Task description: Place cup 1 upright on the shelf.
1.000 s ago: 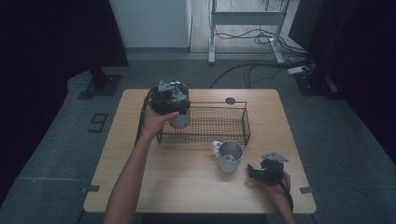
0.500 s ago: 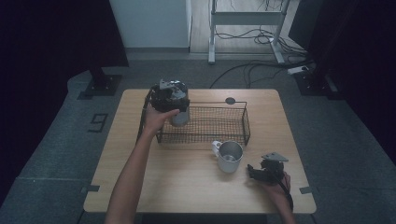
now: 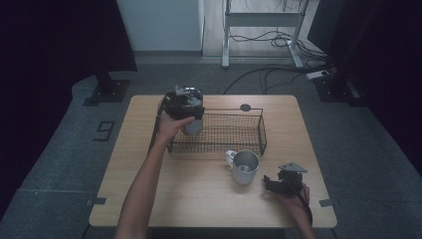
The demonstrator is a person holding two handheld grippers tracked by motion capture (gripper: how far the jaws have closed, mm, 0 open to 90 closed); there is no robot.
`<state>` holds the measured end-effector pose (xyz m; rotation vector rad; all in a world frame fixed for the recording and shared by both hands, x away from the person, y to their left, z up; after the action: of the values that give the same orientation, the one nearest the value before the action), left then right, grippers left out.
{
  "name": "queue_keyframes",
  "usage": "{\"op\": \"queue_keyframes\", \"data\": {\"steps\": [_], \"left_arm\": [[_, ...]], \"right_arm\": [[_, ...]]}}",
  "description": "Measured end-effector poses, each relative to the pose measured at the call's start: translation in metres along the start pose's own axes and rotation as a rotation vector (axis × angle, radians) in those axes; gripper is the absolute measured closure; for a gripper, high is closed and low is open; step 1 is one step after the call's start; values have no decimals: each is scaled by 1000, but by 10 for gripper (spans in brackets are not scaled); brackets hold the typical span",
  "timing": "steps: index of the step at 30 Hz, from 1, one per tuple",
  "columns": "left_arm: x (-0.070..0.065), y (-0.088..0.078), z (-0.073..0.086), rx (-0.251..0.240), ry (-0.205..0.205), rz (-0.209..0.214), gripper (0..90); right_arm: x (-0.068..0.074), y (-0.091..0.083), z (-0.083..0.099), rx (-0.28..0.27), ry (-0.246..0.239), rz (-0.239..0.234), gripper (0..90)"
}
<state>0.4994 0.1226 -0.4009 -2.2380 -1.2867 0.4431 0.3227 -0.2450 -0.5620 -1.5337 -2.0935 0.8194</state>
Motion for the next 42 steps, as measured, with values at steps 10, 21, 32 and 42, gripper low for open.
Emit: {"op": "queue_keyframes", "data": {"steps": [10,21,32,42], "left_arm": [[-1,8,8,15,-11,-3,39],[1,15,16,29,-26,-6,40],[3,18,20,36,-38,-12,39],[5,25,29,59,-53,-19,40]], "right_arm": [[0,0,0,0,0,1,130],[0,0,0,0,-1,1,130],[0,0,0,0,-1,1,130],[0,0,0,0,-2,2,130]]}}
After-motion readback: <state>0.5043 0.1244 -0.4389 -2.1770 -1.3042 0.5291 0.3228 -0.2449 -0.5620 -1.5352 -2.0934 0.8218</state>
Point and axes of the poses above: each handheld gripper's, and its own axes: y roughly forward along the jaws, z roughly out of its underside, x roughly to its left, the point moved 1 cm from there along y, roughly forward along the jaws, and after that the axes turned 2 degrees about -y, right-handed, at the moved point
